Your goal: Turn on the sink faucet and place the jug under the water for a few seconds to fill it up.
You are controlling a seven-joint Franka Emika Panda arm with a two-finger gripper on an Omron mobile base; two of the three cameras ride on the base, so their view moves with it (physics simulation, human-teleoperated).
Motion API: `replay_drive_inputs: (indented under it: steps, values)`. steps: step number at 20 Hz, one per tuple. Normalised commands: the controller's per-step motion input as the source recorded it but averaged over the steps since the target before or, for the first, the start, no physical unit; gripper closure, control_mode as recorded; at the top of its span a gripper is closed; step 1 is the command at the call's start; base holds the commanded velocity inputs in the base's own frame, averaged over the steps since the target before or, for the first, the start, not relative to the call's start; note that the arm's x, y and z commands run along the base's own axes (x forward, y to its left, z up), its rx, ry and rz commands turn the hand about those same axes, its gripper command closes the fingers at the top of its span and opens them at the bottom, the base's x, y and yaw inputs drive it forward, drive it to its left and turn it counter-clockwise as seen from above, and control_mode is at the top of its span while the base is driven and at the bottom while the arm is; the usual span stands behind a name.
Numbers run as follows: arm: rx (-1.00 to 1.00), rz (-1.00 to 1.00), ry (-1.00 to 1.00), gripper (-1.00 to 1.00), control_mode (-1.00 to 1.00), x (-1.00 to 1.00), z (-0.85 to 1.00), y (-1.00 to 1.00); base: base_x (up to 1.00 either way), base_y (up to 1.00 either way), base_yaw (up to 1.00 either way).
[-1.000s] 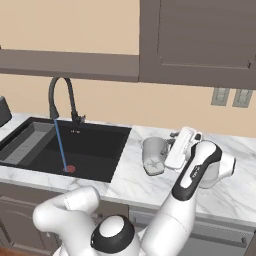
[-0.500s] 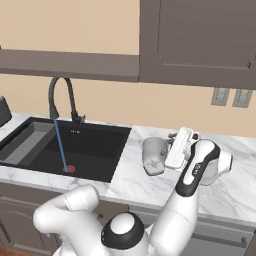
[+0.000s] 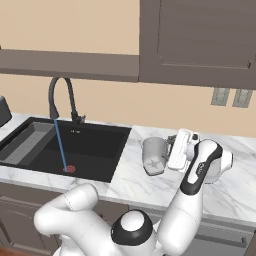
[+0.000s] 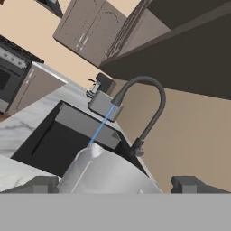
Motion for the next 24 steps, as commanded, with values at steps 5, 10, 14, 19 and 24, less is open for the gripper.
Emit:
replay_drive_inputs:
  steps: [5, 10, 14, 19, 24]
  values:
    - [0.0, 0.01, 0.0, -1.0, -1.0, 0.11, -0.04, -0.15, 0.0, 0.0, 0.0]
    - [0.0, 0.0, 0.02, -1.0, -1.0, 0.28, -0.07, -0.07, 0.0, 0.0, 0.0]
    - [0.0, 0.0, 0.09, -1.0, -1.0, 0.46, -0.15, 0.0, 0.0, 0.0, 0.0]
    - [0.0, 0.0, 0.08, -1.0, -1.0, 0.41, -0.14, 0.0, 0.0, 0.0, 0.0]
    - [0.0, 0.0, 0.04, -1.0, -1.0, 0.3, -0.11, -0.06, 0.0, 0.0, 0.0]
